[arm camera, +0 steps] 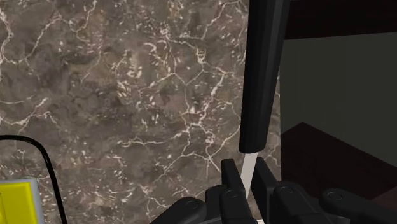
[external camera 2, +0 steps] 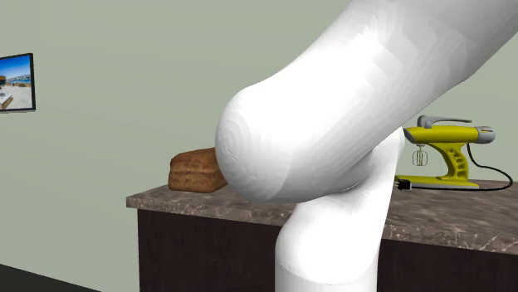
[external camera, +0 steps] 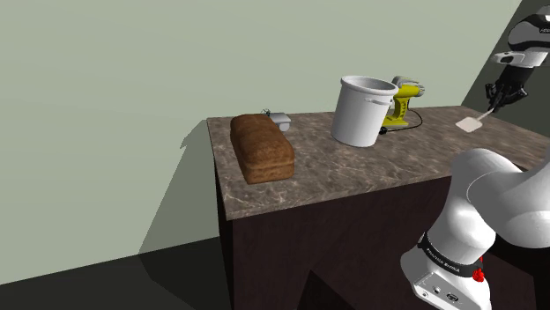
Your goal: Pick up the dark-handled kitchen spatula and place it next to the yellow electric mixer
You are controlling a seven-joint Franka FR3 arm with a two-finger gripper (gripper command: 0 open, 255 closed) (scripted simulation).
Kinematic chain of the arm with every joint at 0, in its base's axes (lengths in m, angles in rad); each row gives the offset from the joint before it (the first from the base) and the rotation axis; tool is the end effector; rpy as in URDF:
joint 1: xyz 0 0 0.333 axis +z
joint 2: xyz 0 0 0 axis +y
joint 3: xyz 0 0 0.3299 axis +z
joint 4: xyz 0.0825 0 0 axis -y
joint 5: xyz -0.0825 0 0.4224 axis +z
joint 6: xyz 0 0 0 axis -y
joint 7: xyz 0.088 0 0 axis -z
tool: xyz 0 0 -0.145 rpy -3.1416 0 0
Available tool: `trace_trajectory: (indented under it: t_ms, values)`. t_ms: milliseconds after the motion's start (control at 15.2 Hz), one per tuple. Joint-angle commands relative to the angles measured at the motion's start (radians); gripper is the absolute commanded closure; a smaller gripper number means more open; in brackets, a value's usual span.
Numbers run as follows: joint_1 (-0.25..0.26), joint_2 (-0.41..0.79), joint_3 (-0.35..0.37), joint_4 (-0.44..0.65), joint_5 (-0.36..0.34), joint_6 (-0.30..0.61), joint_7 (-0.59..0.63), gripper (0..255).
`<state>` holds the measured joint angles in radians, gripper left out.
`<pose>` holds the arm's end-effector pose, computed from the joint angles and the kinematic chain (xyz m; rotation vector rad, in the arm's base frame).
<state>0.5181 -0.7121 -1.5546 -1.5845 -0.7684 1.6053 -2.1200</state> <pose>0.0660 -0.6519 0.5045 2.6564 1.6095 -0.0879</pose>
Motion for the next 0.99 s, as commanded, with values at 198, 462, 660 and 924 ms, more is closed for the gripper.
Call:
trace_trajectory:
  t_ms: [198,462,660,924]
  values:
    - [-0.010,-0.019,-0.016,-0.059,-0.021,0.053,0.020,255]
    - [-0.018,-0.034,-0.030,-0.102,-0.040,0.094,0.035,255]
    - [-0.021,-0.045,-0.044,-0.132,-0.055,0.123,0.046,255]
    - [-0.022,-0.061,-0.065,-0.169,-0.076,0.162,0.060,255]
